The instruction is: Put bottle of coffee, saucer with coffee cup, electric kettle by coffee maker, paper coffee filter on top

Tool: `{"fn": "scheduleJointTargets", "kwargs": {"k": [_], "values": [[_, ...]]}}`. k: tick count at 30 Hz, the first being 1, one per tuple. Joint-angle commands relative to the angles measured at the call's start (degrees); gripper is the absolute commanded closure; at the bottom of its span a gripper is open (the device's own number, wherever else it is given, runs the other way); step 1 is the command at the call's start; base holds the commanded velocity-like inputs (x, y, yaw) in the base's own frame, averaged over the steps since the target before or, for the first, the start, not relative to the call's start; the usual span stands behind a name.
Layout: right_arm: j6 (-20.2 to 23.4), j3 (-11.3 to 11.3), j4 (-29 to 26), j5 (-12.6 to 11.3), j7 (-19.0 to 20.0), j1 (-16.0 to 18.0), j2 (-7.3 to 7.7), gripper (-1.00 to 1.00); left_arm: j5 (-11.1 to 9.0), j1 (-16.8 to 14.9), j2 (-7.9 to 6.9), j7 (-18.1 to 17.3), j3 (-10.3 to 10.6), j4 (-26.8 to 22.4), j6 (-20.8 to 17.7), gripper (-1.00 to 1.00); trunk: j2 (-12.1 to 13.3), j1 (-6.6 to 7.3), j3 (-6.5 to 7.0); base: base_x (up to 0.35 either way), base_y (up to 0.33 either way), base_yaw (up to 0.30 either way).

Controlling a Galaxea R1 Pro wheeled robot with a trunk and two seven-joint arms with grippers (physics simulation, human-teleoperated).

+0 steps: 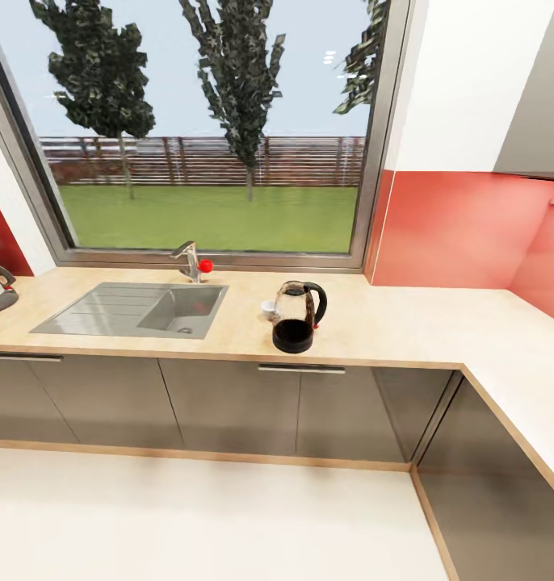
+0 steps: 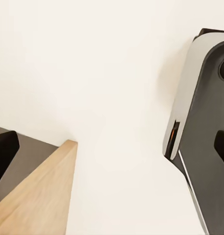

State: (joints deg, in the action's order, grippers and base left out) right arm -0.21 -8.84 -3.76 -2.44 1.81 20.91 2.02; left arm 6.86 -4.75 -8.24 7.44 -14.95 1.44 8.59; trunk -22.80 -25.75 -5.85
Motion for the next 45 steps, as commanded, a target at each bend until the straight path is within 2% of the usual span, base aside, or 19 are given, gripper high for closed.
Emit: {"fn": "scheduleJointTargets", "kwargs": {"k": [1, 3, 8, 11, 14, 19, 24, 30, 36, 42, 45], "values": [[0.00, -0.35, -0.19, -0.27, 0.14, 0.06, 0.05, -1.00, 0.61, -0.08, 0.00, 0.22, -0.41, 0.15, 0.38, -1.00, -0.12, -0.03, -0.12, 0.000, 0.000, 0.000], [0.01, -0.33, -1.36, -0.28, 0.09, 0.08, 0.03, -1.00, 0.61, -0.08, 0.05, 0.19, -0.38, 0.15, 0.46, -1.00, -0.12, -0.03, -0.12, 0.000, 0.000, 0.000], [-0.24, -0.26, -10.79, -0.29, 0.01, 0.09, 0.01, -1.00, 0.61, -0.09, 0.14, 0.13, -0.35, 0.14, 0.61, -1.00, -0.12, -0.03, -0.12, 0.000, 0.000, 0.000], [-0.61, -0.23, -14.66, -0.34, -0.02, 0.09, -0.03, -1.00, 0.61, -0.09, 0.17, 0.12, -0.23, 0.14, 0.63, -1.00, -0.12, -0.03, -0.12, 0.000, 0.000, 0.000], [-2.56, -0.22, -20.14, -0.38, 0.01, 0.09, -0.07, -1.00, 0.65, -0.09, 0.24, 0.12, 0.02, 0.14, 0.63, -1.00, -0.12, -0.03, -0.12, 0.000, 0.000, 0.000], [-6.78, -0.20, -30.83, -0.49, 0.29, 0.09, -0.03, -1.00, 0.69, -0.09, -0.01, 0.11, 0.16, 0.14, 0.69, -1.00, -0.12, -0.03, -0.12, 0.000, 0.000, 0.000], [-7.54, -0.14, -43.09, -0.50, 0.25, 0.09, -0.02, -1.00, 0.86, -0.09, -0.17, 0.08, 0.26, 0.11, 0.72, -1.00, -0.12, -0.03, -0.12, 0.000, 0.000, 0.000], [-7.55, -0.13, -54.00, -0.47, 0.15, 0.17, 0.00, -1.00, 1.08, -0.09, -0.08, 0.03, 0.41, 0.06, 0.72, -1.00, -0.12, -0.03, -0.12, 0.000, 0.000, 0.000], [-7.46, -0.13, -57.81, -0.54, 0.38, 1.31, 0.10, -1.00, 1.20, -0.09, -0.02, -0.26, 0.52, 0.12, 0.61, -1.00, -0.12, -0.03, -0.12, 0.000, 0.000, 0.000], [-7.26, -0.11, -58.31, -0.48, 1.20, 5.81, 0.54, -1.00, 1.37, -0.04, -0.02, -0.40, 0.55, 0.28, 0.52, -1.00, -0.12, -0.03, -0.12, 0.000, 0.000, 0.000], [-6.47, 0.65, -58.24, -0.47, 3.78, 8.62, 1.57, -1.00, 1.43, -0.01, -0.11, -0.41, 0.54, 0.31, 0.40, -1.00, -0.12, -0.03, -0.12, 0.000, 0.000, 0.000]]}}
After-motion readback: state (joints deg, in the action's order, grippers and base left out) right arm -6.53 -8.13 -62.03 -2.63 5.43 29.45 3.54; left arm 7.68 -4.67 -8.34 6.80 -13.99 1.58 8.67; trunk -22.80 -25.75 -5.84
